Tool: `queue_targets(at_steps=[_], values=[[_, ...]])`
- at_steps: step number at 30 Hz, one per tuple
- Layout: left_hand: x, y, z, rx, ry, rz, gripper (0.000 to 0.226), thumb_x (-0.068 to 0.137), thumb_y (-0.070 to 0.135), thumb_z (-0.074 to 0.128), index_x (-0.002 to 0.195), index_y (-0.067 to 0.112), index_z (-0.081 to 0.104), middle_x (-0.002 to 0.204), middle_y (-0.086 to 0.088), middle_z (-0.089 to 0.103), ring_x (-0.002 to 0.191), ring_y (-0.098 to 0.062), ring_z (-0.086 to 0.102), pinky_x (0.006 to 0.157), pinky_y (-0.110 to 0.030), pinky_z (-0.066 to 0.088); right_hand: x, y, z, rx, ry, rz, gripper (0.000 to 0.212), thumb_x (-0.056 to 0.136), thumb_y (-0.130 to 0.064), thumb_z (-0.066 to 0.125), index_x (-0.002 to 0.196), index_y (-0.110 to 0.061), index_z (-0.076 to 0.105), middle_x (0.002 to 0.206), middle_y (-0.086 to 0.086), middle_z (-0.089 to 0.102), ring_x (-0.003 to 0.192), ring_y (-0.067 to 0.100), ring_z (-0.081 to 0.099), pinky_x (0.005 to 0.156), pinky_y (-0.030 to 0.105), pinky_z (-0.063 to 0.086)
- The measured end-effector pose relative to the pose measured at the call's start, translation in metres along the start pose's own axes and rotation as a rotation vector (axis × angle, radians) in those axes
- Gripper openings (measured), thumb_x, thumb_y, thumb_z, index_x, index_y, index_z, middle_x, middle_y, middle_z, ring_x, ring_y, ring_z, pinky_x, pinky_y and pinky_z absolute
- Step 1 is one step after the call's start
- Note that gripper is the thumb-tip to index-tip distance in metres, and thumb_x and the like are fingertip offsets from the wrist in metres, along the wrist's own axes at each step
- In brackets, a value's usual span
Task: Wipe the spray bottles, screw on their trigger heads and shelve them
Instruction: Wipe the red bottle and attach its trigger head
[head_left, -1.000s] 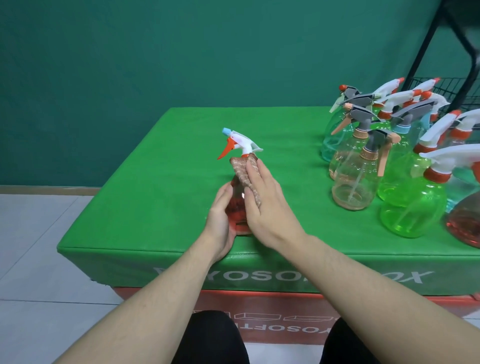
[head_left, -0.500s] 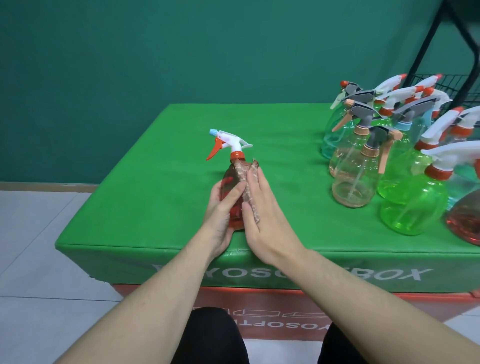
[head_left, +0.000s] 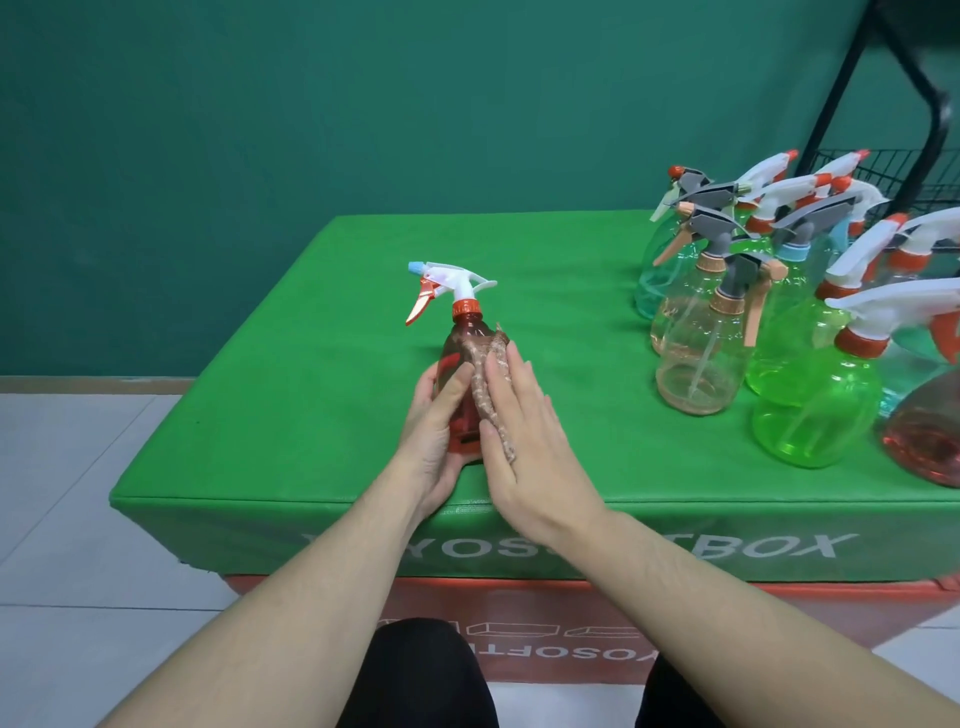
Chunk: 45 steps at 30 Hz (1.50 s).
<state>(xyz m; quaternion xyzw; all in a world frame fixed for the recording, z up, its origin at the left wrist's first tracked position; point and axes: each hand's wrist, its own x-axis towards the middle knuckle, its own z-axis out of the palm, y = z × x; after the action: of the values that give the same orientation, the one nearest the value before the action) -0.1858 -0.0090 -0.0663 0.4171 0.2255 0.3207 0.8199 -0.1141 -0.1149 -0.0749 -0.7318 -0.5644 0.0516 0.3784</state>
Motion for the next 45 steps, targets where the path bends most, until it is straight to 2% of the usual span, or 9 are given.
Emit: queue_targets(at_steps=[12,17,21,23,26,31,36,41,45], values=[[0.004,-0.003,-0.002,0.131,-0.004,-0.072,0.057,0.086,0.032,0.074,0.137,0.015,0.056,0.108,-0.012,0.075,0.088,-0.020,0.074,0.073,-0.039,0.062,0.060,-0.007,-0.029,0.413,0.063,0.260,0.045,0.108,-0.041,0.026,0.148,-0.039,0.046,0.146,-0.008,0.053,0.133,0.005,0.047,0.118,0.032,0.032],[0.007,-0.004,0.004,0.092,0.113,-0.076,0.048,0.100,0.035,0.055,0.138,0.006,0.059,0.100,-0.010,0.074,0.081,-0.017,0.071,0.063,-0.029,0.058,0.055,-0.008,-0.014,0.483,0.118,0.259,0.047,0.109,-0.039,0.023,0.151,-0.032,0.042,0.153,-0.007,0.045,0.140,0.001,0.039,0.123,0.032,0.024],[0.011,-0.001,0.015,0.101,0.158,0.033,0.042,0.101,0.030,0.055,0.137,0.008,0.056,0.103,-0.007,0.075,0.084,-0.015,0.073,0.066,-0.028,0.058,0.051,-0.003,-0.003,0.544,0.133,0.290,0.066,0.099,-0.072,0.016,0.157,-0.043,0.026,0.154,-0.012,0.040,0.140,-0.001,0.036,0.119,0.032,0.028],[0.013,0.002,0.021,0.135,0.182,0.094,0.043,0.099,0.031,0.059,0.137,0.014,0.052,0.106,-0.005,0.076,0.086,-0.015,0.075,0.070,-0.031,0.059,0.050,-0.003,-0.001,0.645,0.149,0.422,0.086,0.084,-0.091,0.013,0.152,-0.045,0.035,0.118,-0.022,0.053,0.106,-0.007,0.048,0.092,0.022,0.038],[0.017,0.002,0.024,0.182,0.205,0.177,0.061,0.082,0.043,0.067,0.137,0.025,0.047,0.123,-0.008,0.073,0.107,-0.025,0.073,0.092,-0.042,0.060,0.052,-0.013,-0.007,1.078,0.166,0.595,0.069,0.103,-0.064,0.017,0.122,-0.019,0.066,0.101,-0.011,0.072,0.091,0.002,0.066,0.091,0.024,0.052],[0.016,0.007,0.016,0.379,0.182,0.317,0.089,0.064,0.058,0.071,0.142,0.037,0.035,0.127,0.009,0.065,0.110,-0.004,0.068,0.097,-0.027,0.055,0.055,-0.028,-0.018,1.494,0.134,0.631,0.054,0.107,-0.030,0.021,0.127,-0.002,0.064,0.123,0.019,0.070,0.114,0.028,0.067,0.096,0.036,0.056],[0.019,0.021,-0.002,0.641,0.182,0.349,0.084,0.068,0.047,0.082,0.138,0.035,0.038,0.122,0.019,0.063,0.105,0.010,0.062,0.099,-0.023,0.048,0.058,-0.029,-0.019,1.430,0.081,0.628,0.048,0.104,-0.019,0.025,0.117,-0.004,0.068,0.112,0.016,0.074,0.103,0.028,0.071,0.095,0.039,0.056],[0.026,0.041,-0.019,0.674,0.290,0.366,0.066,0.085,0.006,0.081,0.131,0.030,0.039,0.125,0.005,0.060,0.098,0.011,0.058,0.089,-0.007,0.045,0.061,-0.034,-0.026,1.226,0.090,0.709,0.032,0.103,-0.022,0.038,0.115,-0.010,0.065,0.086,0.018,0.067,0.059,0.024,0.064,0.056,0.030,0.056],[0.023,0.052,-0.025,0.704,0.301,0.365,0.067,0.086,0.009,0.081,0.132,0.031,0.037,0.127,0.005,0.058,0.103,-0.003,0.061,0.085,-0.010,0.041,0.082,-0.012,-0.024,0.729,0.152,0.564,0.035,0.103,-0.018,0.049,0.136,-0.020,0.061,0.126,0.006,0.067,0.099,0.015,0.063,0.091,0.026,0.051]])
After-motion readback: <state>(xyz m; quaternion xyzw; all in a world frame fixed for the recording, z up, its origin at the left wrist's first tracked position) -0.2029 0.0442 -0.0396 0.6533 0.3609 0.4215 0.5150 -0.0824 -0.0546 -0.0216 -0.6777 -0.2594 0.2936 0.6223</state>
